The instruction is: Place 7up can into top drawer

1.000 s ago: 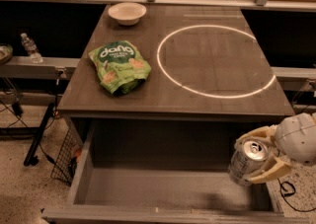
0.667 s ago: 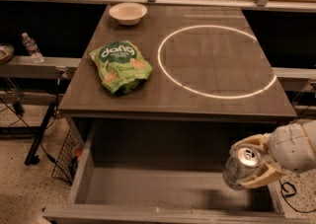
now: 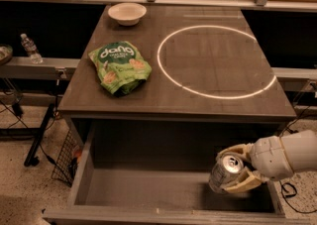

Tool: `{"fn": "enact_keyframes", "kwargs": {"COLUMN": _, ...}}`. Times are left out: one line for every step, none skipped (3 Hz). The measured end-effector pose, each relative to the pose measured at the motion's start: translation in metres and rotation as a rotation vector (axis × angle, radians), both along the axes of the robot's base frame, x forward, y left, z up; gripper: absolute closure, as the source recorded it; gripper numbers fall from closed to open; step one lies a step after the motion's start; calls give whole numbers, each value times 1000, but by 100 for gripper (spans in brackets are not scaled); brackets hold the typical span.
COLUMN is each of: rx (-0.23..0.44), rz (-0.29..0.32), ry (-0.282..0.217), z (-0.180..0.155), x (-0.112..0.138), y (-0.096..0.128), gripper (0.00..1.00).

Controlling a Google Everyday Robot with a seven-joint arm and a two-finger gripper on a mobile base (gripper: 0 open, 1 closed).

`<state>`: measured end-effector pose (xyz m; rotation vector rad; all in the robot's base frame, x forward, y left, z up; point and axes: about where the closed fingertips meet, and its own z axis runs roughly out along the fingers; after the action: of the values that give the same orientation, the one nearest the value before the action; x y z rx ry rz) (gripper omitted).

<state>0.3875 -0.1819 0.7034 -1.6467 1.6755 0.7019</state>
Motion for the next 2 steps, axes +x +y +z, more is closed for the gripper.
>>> {"fn": "enact_keyframes", "kwargs": {"rx": 45, "rz": 5, "ry": 1, "z": -17, "x": 7, "y": 16, "gripper": 83}}
{"fn": "enact_keyframes", "kwargs": {"rx": 95, "rz": -3, "ry": 3, "z": -30, "x": 15, "y": 30, "gripper": 59}}
